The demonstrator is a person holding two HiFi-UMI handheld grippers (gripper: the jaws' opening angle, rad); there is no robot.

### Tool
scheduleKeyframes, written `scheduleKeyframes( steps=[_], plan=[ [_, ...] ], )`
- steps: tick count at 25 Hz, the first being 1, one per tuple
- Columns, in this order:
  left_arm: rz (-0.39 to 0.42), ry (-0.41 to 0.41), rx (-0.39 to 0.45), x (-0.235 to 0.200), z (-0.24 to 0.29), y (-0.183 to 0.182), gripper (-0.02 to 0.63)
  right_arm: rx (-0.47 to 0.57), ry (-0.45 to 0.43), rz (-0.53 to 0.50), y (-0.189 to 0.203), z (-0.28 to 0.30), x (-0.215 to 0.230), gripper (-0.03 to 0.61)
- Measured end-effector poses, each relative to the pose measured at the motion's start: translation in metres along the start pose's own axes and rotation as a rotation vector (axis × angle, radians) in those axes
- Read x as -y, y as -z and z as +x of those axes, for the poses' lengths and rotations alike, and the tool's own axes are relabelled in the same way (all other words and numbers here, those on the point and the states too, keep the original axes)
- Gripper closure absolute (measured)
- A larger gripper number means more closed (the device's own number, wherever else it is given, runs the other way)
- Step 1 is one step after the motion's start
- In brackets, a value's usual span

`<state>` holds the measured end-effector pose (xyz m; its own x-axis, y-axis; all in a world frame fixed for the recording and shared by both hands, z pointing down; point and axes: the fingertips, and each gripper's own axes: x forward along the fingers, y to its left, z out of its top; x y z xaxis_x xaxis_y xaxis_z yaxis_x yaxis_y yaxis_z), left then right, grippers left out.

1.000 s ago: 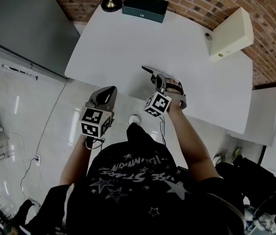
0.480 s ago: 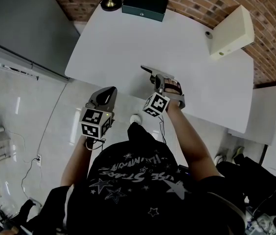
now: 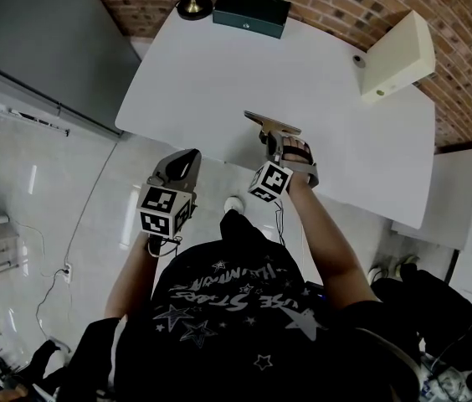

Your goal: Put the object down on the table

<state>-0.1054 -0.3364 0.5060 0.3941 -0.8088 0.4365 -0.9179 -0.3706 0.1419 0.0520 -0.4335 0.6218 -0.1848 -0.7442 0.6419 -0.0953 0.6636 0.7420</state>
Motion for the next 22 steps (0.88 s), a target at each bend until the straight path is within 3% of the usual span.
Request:
scheduleKeyframes(
  steps=[6, 13, 16, 22],
  plan=[
    [0.006, 0.007, 0.006, -0.001, -0.010, 0.001, 0.592, 0.029, 0.020, 0.026, -0.005, -0.011, 0.003, 0.476],
    [0.014, 0.030, 0.034, 0.005, -0.028, -0.001, 0.592, 0.032, 0.055, 0.162, -0.003, -0.044, 0.013, 0.449],
    [0.023, 0.042, 0.052, 0.012, -0.038, 0.000, 0.593, 0.057, 0.110, 0.260, -0.004, -0.066, 0.027, 0.468],
    [0.032, 0.079, 0.091, 0.028, -0.067, -0.003, 0.592, 0.087, 0.238, 0.375, -0.012, -0.120, 0.049, 0.570]
  ],
)
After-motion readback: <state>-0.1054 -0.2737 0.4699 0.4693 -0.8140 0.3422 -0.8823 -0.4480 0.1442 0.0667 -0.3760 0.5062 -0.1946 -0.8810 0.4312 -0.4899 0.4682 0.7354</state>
